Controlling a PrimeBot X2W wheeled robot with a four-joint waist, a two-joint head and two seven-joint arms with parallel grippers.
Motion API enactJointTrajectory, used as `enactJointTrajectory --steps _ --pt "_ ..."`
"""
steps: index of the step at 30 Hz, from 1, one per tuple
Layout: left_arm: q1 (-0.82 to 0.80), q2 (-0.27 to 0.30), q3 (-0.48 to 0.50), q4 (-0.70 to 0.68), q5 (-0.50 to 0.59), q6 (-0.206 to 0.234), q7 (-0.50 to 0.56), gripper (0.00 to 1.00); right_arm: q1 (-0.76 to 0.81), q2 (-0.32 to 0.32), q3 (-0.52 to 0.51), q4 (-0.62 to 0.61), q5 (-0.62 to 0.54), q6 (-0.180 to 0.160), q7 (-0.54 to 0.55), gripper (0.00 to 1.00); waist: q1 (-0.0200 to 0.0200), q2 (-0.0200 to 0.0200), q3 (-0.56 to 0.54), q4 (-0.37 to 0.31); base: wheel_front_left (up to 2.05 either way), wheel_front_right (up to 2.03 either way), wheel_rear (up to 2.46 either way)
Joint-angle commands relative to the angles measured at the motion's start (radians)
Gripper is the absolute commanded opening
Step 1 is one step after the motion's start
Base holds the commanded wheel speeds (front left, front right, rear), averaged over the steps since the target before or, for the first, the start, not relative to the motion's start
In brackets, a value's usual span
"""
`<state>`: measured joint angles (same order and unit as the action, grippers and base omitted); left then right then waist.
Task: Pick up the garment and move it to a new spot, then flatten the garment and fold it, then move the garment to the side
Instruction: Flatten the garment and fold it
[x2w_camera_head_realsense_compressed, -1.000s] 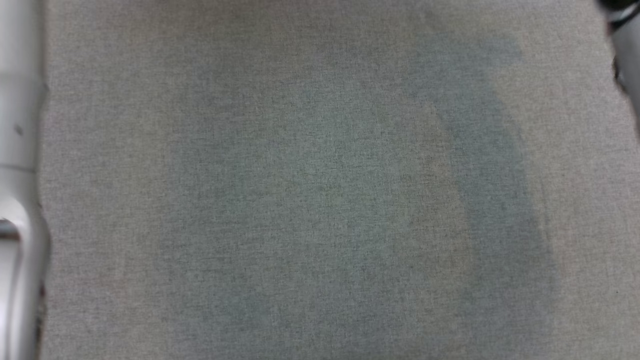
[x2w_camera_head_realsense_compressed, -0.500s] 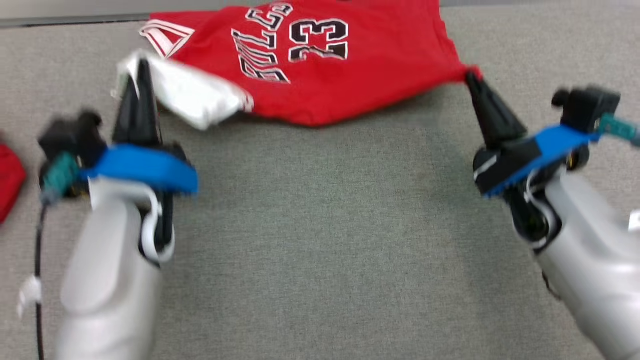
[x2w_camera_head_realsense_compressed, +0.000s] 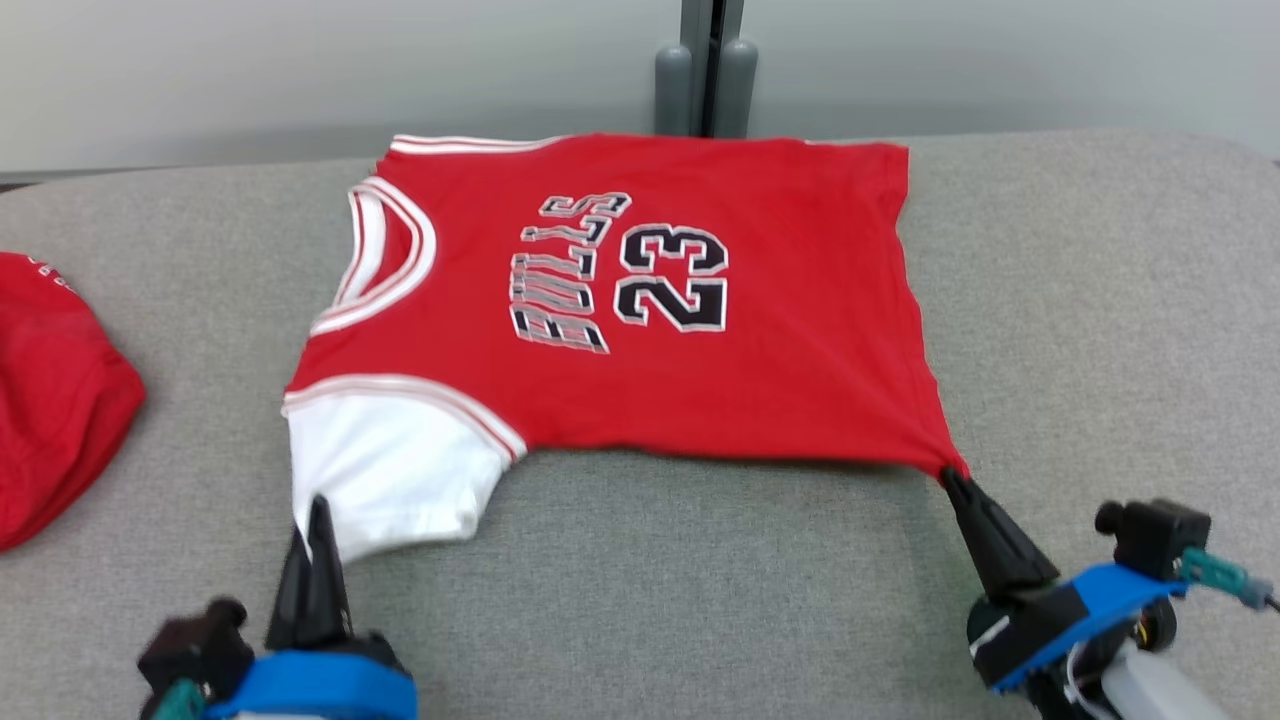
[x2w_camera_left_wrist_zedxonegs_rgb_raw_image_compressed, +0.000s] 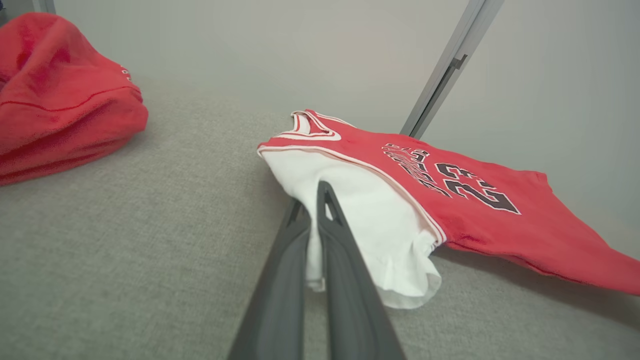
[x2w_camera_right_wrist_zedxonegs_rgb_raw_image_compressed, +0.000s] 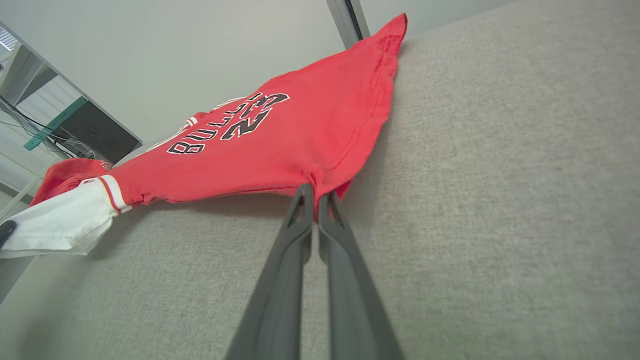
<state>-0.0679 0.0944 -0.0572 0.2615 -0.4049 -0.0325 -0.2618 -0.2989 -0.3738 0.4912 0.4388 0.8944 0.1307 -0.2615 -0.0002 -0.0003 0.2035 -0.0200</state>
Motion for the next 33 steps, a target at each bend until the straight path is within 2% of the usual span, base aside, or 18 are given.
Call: enactJointTrajectory --steps 1,10,17,20,24,33 --pt "0.057 -0.01 -0.008 -0.025 -0.004 0.014 -0.004 0.0 0.06 -0.001 -0.015 -0.023 -0.008 0.0 -0.005 0.0 0.0002 0.0003 -0.022 -0.002 0.0 0.0 0.0" --pt "0.296 -0.028 -0.015 -0.133 -0.036 0.074 0.006 0.0 0.307 -0.003 -0.087 -0.118 -0.034 0.0 -0.005 0.0 0.0002 0.0003 -0.098 0.021 0.0 0.0 0.0" --pt "0.404 -0.024 -0.039 -0.223 -0.039 0.087 0.049 0.0 0.47 0.011 -0.121 -0.191 -0.081 0.0 0.016 0.0 0.0002 0.0003 -0.128 0.036 0.0 0.0 0.0" --pt "0.406 -0.019 -0.046 -0.24 -0.035 0.089 0.061 0.0 0.485 0.021 -0.138 -0.211 -0.099 0.0 0.04 0.0 0.0002 0.0003 -0.13 0.031 0.0 0.0 0.0" --pt "0.354 -0.003 -0.065 -0.241 -0.028 0.07 0.082 0.0 0.448 0.044 -0.158 -0.214 -0.122 0.0 0.072 0.0 0.0002 0.0003 -0.129 0.026 0.0 0.0 0.0" --pt "0.198 0.069 -0.075 -0.205 -0.004 0.029 0.139 0.0 0.358 0.061 -0.161 -0.201 -0.144 0.0 0.108 0.0 0.0002 0.0003 -0.114 0.016 0.0 0.0 0.0"
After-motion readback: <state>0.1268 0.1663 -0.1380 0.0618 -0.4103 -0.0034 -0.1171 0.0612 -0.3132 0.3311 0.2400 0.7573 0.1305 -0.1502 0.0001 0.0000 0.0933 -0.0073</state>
